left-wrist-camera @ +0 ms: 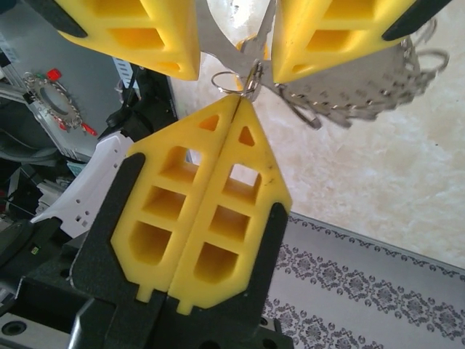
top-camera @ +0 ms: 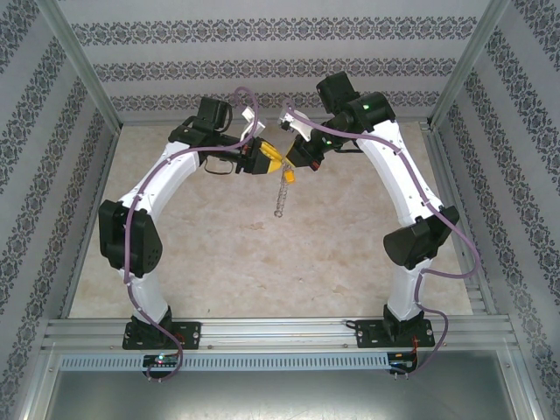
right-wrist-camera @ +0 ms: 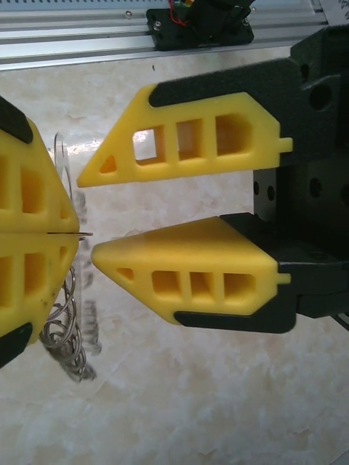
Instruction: Put the keys on the keyring
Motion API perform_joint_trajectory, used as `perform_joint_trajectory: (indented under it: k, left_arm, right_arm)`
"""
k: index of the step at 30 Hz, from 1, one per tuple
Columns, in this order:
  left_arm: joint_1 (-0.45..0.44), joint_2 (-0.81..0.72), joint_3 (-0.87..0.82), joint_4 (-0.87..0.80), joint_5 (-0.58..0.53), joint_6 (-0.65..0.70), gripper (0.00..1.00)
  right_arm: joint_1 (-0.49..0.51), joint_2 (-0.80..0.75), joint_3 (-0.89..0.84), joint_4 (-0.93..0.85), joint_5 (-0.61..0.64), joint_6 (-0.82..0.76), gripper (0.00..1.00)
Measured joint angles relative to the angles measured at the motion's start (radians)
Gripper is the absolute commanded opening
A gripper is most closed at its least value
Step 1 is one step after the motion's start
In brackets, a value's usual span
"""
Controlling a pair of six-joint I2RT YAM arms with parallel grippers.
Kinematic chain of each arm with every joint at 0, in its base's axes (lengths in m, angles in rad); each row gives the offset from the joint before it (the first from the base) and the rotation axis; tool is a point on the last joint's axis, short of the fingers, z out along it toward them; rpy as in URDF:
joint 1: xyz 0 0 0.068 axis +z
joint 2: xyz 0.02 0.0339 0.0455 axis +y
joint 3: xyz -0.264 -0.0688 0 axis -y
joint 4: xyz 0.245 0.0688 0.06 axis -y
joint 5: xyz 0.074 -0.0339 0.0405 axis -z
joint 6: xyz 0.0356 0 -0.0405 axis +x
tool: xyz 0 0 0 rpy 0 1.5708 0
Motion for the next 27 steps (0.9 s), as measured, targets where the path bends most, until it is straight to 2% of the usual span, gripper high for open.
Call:
perform_joint_trajectory:
  k: [16, 22, 26, 27]
  left_arm:
    - [-0.014, 0.007, 0.012, -0.011, 0.006, 0.012, 0.24]
    - [-0.013, 0.010, 0.016, -0.023, -0.005, 0.019, 0.00]
    - [-0.014, 0.010, 0.018, -0.024, -0.008, 0.023, 0.00]
    - [-0.014, 0.010, 0.018, -0.024, -0.009, 0.023, 0.00]
  right_arm:
    - [0.000, -0.013, -0.027, 0.015, -0.016, 0.003, 0.00]
    - [0.000, -0.016, -0.031, 0.014, -0.021, 0.007, 0.00]
    - [0.000, -0.018, -0.032, 0.013, -0.021, 0.007, 0.00]
    - [0.000, -0.018, -0.032, 0.014, -0.021, 0.008, 0.05]
